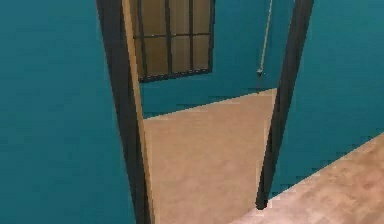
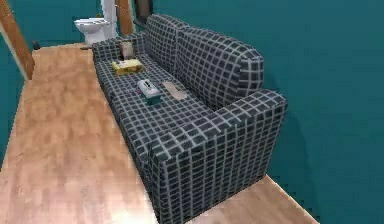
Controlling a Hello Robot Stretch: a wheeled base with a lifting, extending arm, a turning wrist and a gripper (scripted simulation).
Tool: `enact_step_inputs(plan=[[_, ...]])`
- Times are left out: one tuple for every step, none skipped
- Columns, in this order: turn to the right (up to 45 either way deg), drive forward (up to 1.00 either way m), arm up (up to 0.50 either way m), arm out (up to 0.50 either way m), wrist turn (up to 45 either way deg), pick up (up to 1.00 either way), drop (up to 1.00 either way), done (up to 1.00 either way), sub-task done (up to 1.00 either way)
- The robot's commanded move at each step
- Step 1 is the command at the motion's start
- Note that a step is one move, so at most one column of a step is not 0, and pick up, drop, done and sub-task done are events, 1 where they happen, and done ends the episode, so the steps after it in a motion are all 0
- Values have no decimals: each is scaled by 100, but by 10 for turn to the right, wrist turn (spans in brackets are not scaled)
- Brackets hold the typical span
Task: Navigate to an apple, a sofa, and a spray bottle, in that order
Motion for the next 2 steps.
enact_step_inputs(plan=[[-450,0,0,0,0,0,0,0,0],[-390,0,0,0,0,0,0,0,0]])
